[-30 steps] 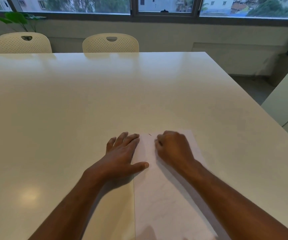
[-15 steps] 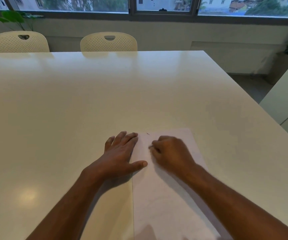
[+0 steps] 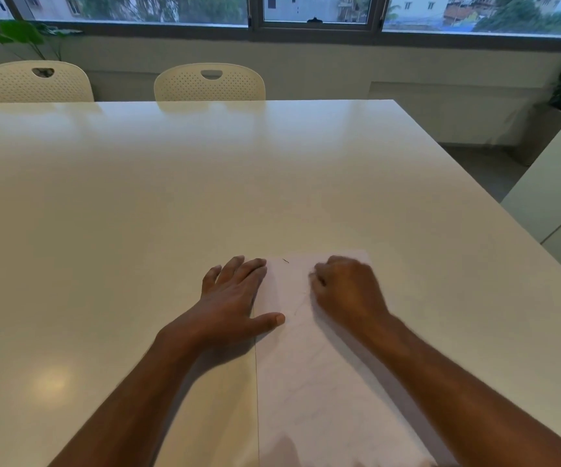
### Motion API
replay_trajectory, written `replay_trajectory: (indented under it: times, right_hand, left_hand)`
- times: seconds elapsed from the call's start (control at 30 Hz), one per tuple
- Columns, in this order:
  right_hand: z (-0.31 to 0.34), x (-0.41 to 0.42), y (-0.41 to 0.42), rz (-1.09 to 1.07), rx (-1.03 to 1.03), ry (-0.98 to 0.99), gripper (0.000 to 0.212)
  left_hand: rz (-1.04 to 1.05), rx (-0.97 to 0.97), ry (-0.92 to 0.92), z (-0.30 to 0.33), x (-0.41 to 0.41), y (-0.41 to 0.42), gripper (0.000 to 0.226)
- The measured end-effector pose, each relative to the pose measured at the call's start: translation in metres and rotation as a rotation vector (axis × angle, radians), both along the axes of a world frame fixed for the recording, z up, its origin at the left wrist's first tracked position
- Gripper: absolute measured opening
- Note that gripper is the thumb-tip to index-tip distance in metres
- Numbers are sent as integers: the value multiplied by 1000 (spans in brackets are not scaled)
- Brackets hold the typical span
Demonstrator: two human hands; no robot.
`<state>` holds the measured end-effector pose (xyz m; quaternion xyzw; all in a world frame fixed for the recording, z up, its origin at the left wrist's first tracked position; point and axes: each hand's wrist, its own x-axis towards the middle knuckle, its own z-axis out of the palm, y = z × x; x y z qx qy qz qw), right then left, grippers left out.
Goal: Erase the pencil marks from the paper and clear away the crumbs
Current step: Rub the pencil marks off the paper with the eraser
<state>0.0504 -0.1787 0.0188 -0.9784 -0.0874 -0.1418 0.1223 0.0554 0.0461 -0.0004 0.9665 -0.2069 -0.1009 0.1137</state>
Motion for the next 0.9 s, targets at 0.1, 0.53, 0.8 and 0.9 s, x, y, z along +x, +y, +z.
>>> replay_trajectory:
  times: [0.1,0.53,0.8,0.9]
  right_hand:
    - [-2,-25,21,244,39,81,28]
    - [-8,-8,0,71,146,33,30]
    - [-27,-7,-10,-35,291,-51,24]
    - [-30,-5,-11,-27,317,-57,22]
  left_hand:
    - [-4,11,6,-2,2,0,103]
    - [-2,17,-16,-4,3,0,99]
    - [30,-78,-56,0,5,-5,90]
    - [118,-357,-273,-5,9,-12,53]
